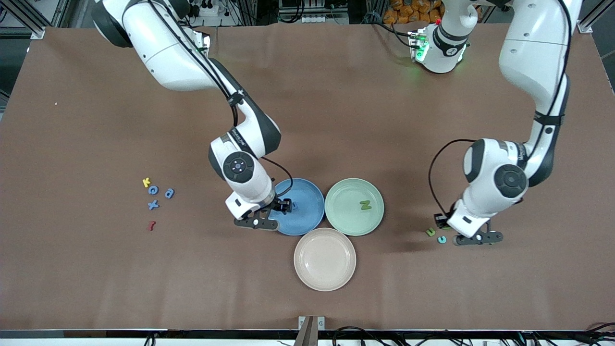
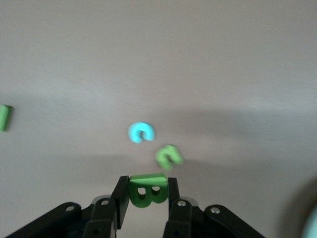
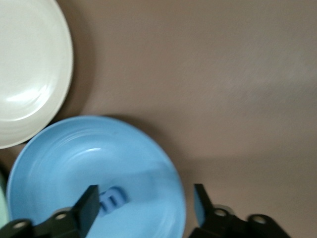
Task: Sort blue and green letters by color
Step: 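Carry the green B to the green plate with the left gripper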
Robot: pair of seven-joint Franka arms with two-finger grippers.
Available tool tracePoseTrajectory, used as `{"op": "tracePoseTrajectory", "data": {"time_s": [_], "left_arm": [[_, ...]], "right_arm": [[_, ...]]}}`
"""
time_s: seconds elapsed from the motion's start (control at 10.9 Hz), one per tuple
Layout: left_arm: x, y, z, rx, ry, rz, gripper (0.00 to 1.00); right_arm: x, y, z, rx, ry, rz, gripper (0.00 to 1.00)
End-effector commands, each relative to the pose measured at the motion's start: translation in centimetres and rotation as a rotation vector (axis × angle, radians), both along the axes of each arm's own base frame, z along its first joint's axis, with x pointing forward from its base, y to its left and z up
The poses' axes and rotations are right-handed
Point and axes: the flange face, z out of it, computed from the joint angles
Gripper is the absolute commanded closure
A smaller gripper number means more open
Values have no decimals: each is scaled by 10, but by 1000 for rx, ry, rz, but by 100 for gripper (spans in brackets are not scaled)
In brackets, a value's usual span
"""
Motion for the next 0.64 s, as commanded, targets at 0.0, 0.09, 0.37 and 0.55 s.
{"op": "tracePoseTrajectory", "data": {"time_s": [0.0, 0.09, 0.37, 0.55], "left_arm": [[-19, -81, 19, -18, 18, 110, 89], [-28, -108, 20, -39, 26, 132, 89], [-43, -168, 21, -89, 37, 201, 89], [-58, -203, 5, -86, 56, 224, 89]], "right_arm": [[29, -67, 15, -55, 58, 117, 0], [37, -97, 23, -86, 88, 139, 0], [52, -162, 44, -111, 111, 172, 0], [63, -201, 59, -142, 88, 151, 0]]}}
